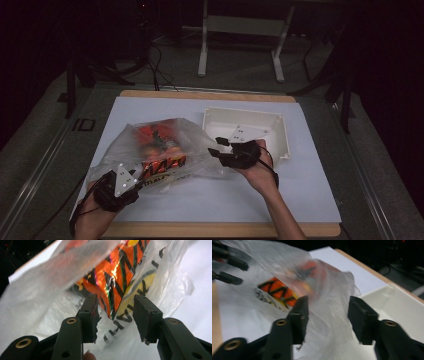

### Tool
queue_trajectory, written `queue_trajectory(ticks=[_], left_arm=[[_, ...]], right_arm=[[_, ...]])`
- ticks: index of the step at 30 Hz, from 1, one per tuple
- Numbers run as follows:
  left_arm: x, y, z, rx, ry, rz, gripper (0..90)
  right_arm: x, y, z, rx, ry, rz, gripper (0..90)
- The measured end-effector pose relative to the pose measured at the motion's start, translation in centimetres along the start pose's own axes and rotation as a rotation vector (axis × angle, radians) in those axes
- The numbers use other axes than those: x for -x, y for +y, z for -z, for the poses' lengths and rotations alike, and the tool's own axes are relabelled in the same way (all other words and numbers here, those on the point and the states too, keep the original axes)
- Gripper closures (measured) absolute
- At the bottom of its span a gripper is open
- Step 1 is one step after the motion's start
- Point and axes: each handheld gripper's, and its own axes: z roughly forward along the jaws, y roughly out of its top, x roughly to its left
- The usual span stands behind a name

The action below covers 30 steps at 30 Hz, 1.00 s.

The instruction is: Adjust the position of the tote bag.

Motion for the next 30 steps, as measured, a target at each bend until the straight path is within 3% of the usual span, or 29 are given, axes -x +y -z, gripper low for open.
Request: queue_trajectory(ticks=[1,4,9,15,20,30], left_arm=[[0.0,0.0,0.0,0.0,0.0,0.0,55.8],[-0.1,0.5,-0.9,-0.032,0.057,-0.03,56.0],[-0.1,1.1,-2.0,-0.031,0.103,-0.059,53.0],[-0.9,1.8,-2.7,-0.022,0.139,-0.056,50.7],[-1.6,2.4,-2.6,0.001,0.152,-0.051,49.9],[-2.8,3.8,-3.2,0.028,0.191,-0.07,49.6]], right_arm=[[-0.2,0.1,0.1,0.008,0.013,0.006,63.1],[-1.2,0.3,-0.2,0.009,0.051,0.054,78.3],[-2.9,0.3,-1.5,-0.026,0.094,0.114,83.5],[-3.5,0.1,-4.1,-0.073,0.102,0.117,80.7],[-3.2,-0.3,-6.3,-0.119,0.057,0.092,69.4],[-3.0,-1.0,-8.9,-0.189,-0.001,0.075,66.2]])
